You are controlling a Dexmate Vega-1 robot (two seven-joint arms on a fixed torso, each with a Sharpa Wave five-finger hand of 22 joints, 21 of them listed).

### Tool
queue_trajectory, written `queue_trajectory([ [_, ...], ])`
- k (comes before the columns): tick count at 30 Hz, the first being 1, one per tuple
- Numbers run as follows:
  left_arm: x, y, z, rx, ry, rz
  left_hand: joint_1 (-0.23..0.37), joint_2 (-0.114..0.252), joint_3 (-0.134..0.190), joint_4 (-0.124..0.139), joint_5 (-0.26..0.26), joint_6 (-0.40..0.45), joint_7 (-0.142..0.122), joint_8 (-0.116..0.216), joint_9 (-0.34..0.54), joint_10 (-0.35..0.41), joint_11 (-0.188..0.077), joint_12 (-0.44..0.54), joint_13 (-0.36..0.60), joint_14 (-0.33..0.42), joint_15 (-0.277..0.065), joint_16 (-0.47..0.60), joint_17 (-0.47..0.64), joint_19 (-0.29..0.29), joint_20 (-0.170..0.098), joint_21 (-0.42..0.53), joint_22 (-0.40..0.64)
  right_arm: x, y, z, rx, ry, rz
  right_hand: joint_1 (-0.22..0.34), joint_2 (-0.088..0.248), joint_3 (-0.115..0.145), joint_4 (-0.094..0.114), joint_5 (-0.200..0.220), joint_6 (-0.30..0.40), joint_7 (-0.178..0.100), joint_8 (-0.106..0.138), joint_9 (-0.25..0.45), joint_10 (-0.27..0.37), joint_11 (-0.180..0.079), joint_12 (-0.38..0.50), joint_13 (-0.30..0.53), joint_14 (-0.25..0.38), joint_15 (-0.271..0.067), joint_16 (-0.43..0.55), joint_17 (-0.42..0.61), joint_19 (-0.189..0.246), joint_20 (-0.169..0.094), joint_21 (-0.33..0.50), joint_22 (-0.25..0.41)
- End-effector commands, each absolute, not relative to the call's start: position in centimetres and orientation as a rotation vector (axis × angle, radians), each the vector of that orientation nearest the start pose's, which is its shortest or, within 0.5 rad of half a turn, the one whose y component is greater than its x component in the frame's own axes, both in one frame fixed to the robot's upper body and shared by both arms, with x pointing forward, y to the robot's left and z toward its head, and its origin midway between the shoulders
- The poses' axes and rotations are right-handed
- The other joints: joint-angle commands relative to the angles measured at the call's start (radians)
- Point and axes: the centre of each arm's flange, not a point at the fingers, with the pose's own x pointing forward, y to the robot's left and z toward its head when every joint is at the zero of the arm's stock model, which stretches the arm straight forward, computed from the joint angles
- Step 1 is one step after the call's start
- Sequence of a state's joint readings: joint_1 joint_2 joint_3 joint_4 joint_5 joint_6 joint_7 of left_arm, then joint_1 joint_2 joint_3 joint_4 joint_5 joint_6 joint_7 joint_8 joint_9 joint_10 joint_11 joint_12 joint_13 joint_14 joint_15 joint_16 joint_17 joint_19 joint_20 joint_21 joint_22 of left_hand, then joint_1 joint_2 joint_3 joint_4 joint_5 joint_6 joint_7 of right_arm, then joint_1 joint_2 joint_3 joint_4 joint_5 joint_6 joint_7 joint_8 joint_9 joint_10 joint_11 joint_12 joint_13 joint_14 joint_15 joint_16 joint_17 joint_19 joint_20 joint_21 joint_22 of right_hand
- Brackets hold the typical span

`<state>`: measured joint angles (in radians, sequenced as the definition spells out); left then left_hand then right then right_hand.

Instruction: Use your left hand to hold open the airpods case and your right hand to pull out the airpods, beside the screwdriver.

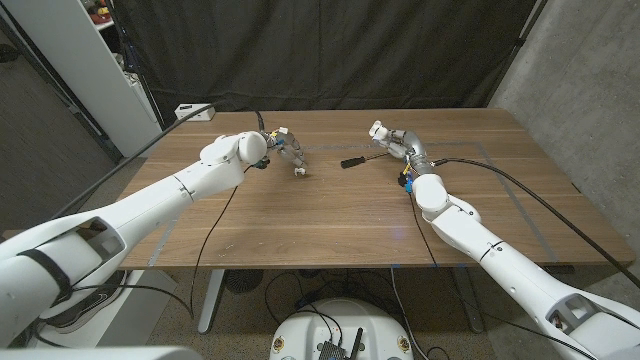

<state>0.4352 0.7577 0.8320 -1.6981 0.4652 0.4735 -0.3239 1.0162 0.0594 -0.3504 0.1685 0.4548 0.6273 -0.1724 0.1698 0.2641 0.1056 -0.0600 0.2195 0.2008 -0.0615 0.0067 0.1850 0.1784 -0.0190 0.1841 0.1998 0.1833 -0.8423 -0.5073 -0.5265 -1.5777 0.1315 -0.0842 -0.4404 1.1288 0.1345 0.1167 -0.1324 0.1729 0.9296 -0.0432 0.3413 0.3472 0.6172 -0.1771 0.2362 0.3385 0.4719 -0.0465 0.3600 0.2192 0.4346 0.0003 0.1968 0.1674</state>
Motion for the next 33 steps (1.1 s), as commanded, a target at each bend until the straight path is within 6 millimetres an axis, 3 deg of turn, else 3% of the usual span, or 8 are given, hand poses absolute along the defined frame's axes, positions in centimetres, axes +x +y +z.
queue_trajectory([
  [1,60.6,21.7,9.6,1.382,-0.522,0.027,-0.082,-0.005,0.005,0.002,-0.006,-0.113,-0.038,-0.004,-0.018,0.015,-0.018,0.01,0.006,0.038,-0.027,0.014,0.004,0.029,-0.015,0.013,0.003,63.3,-23.3,-5.6,-0.467,-0.388,-0.14,-0.005,0.005,-0.009,-0.001,0.007,0.095,-0.085,0.003,0.058,-0.01,-0.005,-0.003,0.0,-0.007,-0.168,0.004,0.003,0.003,0.006,-0.003,0.003],
  [9,60.0,22.4,10.1,1.274,-0.623,0.089,-0.099,0.004,0.013,-0.002,-0.011,-0.145,-0.046,0.001,-0.025,0.016,-0.028,0.011,0.007,0.046,-0.04,0.013,0.004,0.041,-0.025,0.016,0.003,63.5,-24.3,-6.1,-0.34,-0.371,-0.069,-0.029,0.022,-0.01,0.014,0.006,0.087,-0.086,-0.012,0.051,-0.045,0.016,-0.017,-0.007,-0.035,-0.159,-0.003,0.007,0.0,0.006,-0.004,0.004],
  [14,60.4,22.6,9.9,1.218,-0.675,0.109,-0.1,0.014,0.022,-0.008,-0.015,-0.142,-0.048,0.01,-0.029,0.024,-0.033,0.015,0.008,0.056,-0.049,0.013,0.002,0.051,-0.033,0.019,0.003,63.1,-24.8,-4.2,-0.058,-0.649,0.224,-0.033,0.031,-0.004,0.016,0.007,0.075,-0.105,-0.021,0.051,-0.061,-0.009,-0.019,-0.008,-0.06,-0.173,-0.011,0.01,-0.013,-0.01,-0.008,0.004],
  [16,60.7,22.6,10.0,1.209,-0.67,0.105,-0.099,0.016,0.023,-0.01,-0.016,-0.143,-0.048,0.011,-0.03,0.024,-0.032,0.015,0.008,0.055,-0.051,0.012,0.001,0.052,-0.032,0.018,0.003,62.2,-24.2,-3.4,-0.117,-0.512,-0.148,-0.032,0.03,0.001,0.014,0.007,0.078,-0.101,-0.018,0.057,-0.034,-0.02,-0.005,-0.005,-0.034,-0.169,0.0,0.011,-0.014,0.007,-0.004,0.004],
  [19,61.0,22.6,10.0,1.212,-0.668,0.103,-0.099,0.018,0.025,-0.012,-0.017,-0.14,-0.048,0.013,-0.031,0.022,-0.032,0.014,0.008,0.052,-0.05,0.01,0.001,0.05,-0.031,0.017,0.003,62.0,-24.6,-2.3,-0.275,-0.413,-0.341,-0.007,0.025,0.019,-0.007,0.014,0.108,-0.042,-0.011,0.057,-0.027,0.064,-0.004,-0.009,-0.022,-0.099,0.001,0.007,0.006,0.029,0.002,0.005],
  [20,61.0,22.6,10.0,1.214,-0.673,0.102,-0.099,0.019,0.026,-0.013,-0.018,-0.14,-0.047,0.014,-0.031,0.022,-0.03,0.014,0.009,0.051,-0.049,0.009,0.001,0.049,-0.029,0.016,0.003,61.7,-24.3,-1.9,-0.322,-0.444,-0.366,-0.004,0.025,0.021,-0.009,0.015,0.111,-0.037,-0.01,0.057,-0.019,0.066,0.0,-0.009,-0.02,-0.098,0.002,0.007,0.008,0.033,0.002,0.005],
  [28,61.4,23.0,9.9,1.175,-0.699,0.11,-0.1,0.022,0.028,-0.016,-0.022,-0.136,-0.047,0.018,-0.034,0.025,-0.03,0.016,0.009,0.049,-0.05,0.006,0.0,0.049,-0.03,0.015,0.003,61.3,-24.1,-1.4,-0.217,-0.713,-0.054,-0.026,0.028,0.022,0.004,0.016,0.082,-0.064,-0.013,0.077,-0.028,0.024,-0.002,-0.004,-0.032,-0.162,0.007,0.019,0.016,-0.006,0.003,0.005],
  [33,61.8,23.1,10.0,1.159,-0.712,0.113,-0.1,0.024,0.031,-0.019,-0.025,-0.131,-0.047,0.021,-0.036,0.024,-0.032,0.016,0.009,0.05,-0.057,0.006,0.0,0.049,-0.034,0.014,0.002,59.9,-25.8,2.4,-0.071,-0.954,0.178,-0.04,0.028,0.023,0.011,0.01,0.077,-0.097,-0.015,0.08,-0.074,-0.013,-0.016,0.0,-0.085,-0.17,-0.009,0.026,-0.025,-0.003,-0.01,0.004],
])
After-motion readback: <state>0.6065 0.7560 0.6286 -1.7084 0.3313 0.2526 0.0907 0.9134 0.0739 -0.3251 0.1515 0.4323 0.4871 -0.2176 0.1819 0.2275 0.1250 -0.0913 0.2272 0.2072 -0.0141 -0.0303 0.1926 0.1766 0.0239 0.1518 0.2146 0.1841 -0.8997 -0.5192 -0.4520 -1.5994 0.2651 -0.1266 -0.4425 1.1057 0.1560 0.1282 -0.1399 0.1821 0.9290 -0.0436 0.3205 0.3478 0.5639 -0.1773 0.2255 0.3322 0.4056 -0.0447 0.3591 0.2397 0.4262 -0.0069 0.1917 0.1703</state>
